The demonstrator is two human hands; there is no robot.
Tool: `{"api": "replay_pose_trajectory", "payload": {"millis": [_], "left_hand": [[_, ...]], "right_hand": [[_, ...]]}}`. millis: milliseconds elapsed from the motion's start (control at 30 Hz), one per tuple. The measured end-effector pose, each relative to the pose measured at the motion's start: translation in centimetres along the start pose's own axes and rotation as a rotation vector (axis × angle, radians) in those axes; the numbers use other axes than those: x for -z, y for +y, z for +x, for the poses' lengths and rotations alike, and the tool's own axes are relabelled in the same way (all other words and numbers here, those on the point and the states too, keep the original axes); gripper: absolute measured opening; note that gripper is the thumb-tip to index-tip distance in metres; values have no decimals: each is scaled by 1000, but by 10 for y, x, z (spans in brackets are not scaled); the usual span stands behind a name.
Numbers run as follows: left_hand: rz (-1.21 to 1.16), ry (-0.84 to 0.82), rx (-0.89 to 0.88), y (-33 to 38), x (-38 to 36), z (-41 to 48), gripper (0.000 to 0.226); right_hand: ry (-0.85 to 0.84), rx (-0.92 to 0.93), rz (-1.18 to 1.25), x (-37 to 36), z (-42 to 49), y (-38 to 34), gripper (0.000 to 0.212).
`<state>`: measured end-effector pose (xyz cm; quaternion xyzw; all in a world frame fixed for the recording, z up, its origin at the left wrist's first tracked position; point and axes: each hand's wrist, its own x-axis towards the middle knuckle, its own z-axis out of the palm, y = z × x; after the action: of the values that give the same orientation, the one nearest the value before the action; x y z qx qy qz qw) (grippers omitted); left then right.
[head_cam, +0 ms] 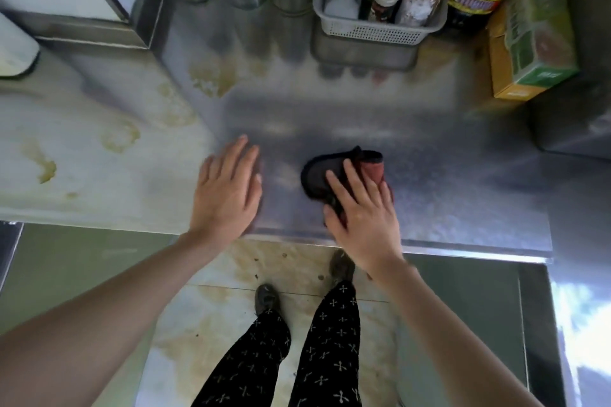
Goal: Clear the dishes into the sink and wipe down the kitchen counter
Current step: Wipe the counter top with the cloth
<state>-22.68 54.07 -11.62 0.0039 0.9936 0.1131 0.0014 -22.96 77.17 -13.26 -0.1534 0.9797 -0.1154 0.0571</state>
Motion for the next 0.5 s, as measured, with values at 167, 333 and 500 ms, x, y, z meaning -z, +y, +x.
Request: {"api": "replay_pose_trajectory", "payload": {"millis": [167, 333, 500], "left_hand": [[87, -72, 93, -51, -4, -13, 52], [85, -78, 92, -51, -3, -12, 54], [73, -86, 96, -54, -5, -11, 52]], "right_hand": [[118, -504, 71, -1, 26, 1, 60], [44, -180, 72, -24, 45, -104, 54], [-1, -41, 11, -14, 53, -64, 55]]}}
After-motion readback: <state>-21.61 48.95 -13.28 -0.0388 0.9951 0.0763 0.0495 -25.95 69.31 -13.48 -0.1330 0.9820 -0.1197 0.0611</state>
